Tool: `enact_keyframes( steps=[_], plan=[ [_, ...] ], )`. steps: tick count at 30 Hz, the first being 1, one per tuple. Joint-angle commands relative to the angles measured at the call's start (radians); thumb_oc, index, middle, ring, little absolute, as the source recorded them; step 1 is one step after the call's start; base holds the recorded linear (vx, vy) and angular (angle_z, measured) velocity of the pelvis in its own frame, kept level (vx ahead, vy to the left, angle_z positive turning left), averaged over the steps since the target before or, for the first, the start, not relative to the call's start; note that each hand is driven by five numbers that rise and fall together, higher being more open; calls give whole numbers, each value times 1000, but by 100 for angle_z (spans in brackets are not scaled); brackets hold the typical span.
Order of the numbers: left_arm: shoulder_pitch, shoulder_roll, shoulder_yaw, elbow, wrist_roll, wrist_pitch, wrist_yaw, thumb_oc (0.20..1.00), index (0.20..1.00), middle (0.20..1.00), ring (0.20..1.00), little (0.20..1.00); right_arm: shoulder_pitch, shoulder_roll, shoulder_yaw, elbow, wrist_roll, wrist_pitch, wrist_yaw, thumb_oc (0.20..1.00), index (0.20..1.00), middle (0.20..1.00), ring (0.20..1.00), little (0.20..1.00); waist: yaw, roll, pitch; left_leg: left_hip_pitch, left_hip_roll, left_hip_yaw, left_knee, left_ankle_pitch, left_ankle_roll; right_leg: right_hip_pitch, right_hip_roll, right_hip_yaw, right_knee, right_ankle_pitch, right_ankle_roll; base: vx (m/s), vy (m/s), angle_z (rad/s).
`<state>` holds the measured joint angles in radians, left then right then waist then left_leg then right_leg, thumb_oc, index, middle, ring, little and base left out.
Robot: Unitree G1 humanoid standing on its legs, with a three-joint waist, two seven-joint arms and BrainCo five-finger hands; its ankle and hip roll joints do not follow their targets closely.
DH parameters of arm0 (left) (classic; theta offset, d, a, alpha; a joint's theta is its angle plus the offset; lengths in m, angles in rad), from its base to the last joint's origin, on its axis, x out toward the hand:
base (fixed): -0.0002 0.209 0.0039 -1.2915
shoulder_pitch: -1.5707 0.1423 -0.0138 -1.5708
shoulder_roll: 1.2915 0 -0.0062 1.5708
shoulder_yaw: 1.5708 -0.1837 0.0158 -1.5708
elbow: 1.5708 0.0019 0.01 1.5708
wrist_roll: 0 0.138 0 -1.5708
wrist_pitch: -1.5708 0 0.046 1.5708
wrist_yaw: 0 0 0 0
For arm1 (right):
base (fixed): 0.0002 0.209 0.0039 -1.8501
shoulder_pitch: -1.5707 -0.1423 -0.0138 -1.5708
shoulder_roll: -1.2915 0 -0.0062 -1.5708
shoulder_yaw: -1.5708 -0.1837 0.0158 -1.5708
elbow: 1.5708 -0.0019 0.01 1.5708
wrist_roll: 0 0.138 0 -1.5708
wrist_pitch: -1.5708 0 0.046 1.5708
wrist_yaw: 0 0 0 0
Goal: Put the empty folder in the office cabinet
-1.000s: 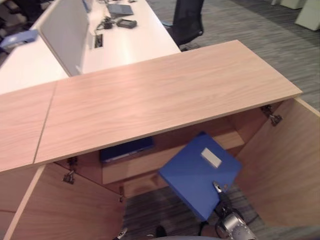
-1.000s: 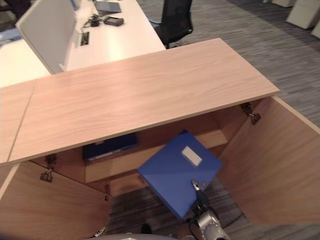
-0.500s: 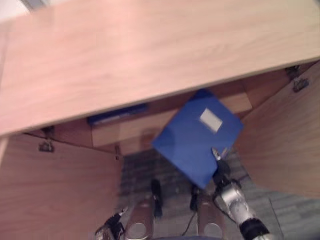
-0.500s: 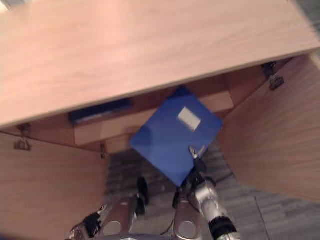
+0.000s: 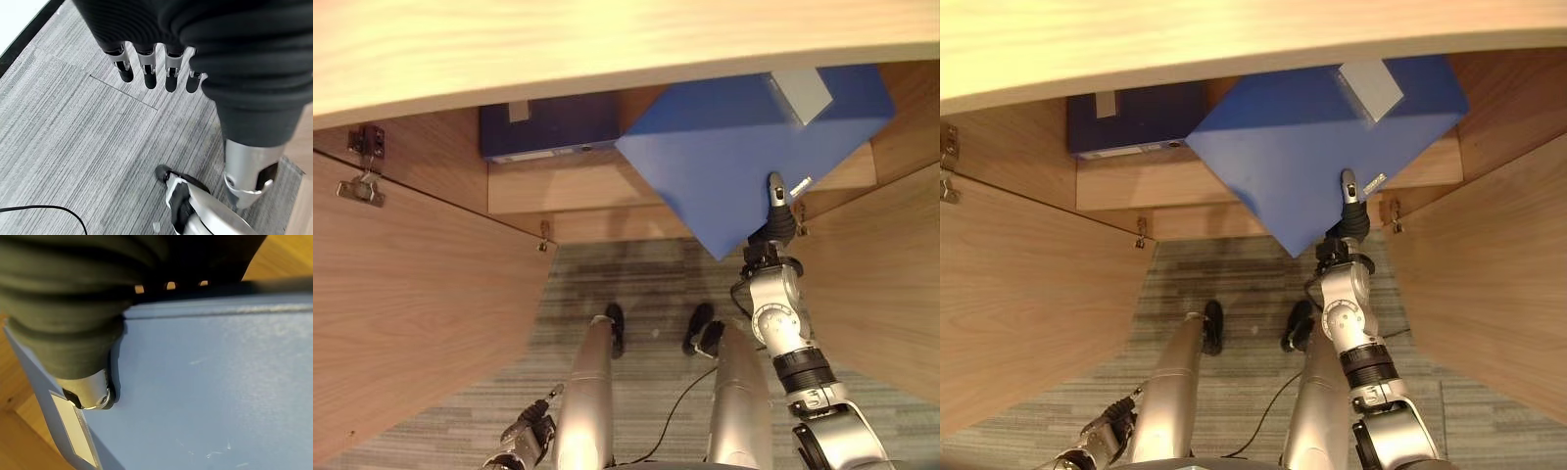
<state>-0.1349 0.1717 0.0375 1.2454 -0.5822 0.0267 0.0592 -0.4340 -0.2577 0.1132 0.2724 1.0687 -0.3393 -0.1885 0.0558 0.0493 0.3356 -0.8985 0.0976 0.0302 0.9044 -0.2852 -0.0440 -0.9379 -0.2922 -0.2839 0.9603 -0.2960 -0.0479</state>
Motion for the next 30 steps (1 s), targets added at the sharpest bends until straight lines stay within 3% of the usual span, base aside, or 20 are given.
enact_keyframes(
  steps=[1,7,8,11,12,14,15,18,30],
  plan=[
    [66,15,-53,16,-14,-1,16,1000,1000,1000,1000,1000,-25,-30,-30,-126,-120,-70,-16,200,200,200,200,200,-9,9,-62,6,2,45,-17,-27,50,68,-54,93,20,-112,37,45,-77,8],
    [78,50,-74,-16,-17,-6,12,1000,1000,1000,1000,1000,-181,-103,-51,-52,-166,-63,-55,200,200,200,200,200,10,21,-60,-25,0,41,22,-44,47,37,-67,103,65,-141,30,21,-37,6],
    [81,71,-92,-16,-12,-7,8,1000,1000,1000,1000,1000,-287,-148,-52,41,-151,-62,-76,200,200,200,200,200,21,24,-61,-33,-1,41,28,-45,44,26,-69,107,76,-147,28,2,-26,3],
    [73,88,-114,-10,-28,-9,10,1000,1000,1000,1000,1000,-427,-170,-52,190,-81,-80,-95,200,200,200,200,200,36,28,-59,-47,2,42,36,-47,40,13,-69,110,82,-149,28,-4,-10,4],
    [69,94,-133,-10,-49,-10,14,1000,1000,1000,1000,1000,-502,-163,-75,283,-10,-88,-109,200,200,200,200,200,45,34,-57,-60,1,41,40,-43,37,5,-70,110,88,-153,29,-8,-13,4],
    [66,95,-133,-9,-50,-9,14,1000,1000,1000,1000,1000,-510,-166,-75,293,-3,-90,-101,200,200,200,200,200,46,33,-56,-62,1,42,41,-43,37,3,-71,111,89,-153,29,0,0,0],
    [59,100,-153,-12,-70,-11,27,1000,1000,1000,1000,1000,-576,-150,-146,394,115,-138,-122,200,200,200,200,200,58,42,-59,-79,-6,38,51,-46,35,-14,-72,112,106,-163,30,0,0,0],
    [60,98,-165,-15,-80,-8,47,1000,1000,1000,1000,1000,-600,-126,-194,480,196,-161,-150,200,200,200,200,200,67,52,-64,-94,-10,38,63,-50,36,-27,-74,111,123,-171,31,11,-21,6],
    [76,111,-184,-31,-106,-18,83,1000,1000,1000,1000,1000,-694,-124,-197,638,244,-150,-190,200,200,200,200,200,106,68,-57,-142,-23,33,56,-31,32,-62,-80,94,138,-174,44,-5,-22,4]
  ],
)
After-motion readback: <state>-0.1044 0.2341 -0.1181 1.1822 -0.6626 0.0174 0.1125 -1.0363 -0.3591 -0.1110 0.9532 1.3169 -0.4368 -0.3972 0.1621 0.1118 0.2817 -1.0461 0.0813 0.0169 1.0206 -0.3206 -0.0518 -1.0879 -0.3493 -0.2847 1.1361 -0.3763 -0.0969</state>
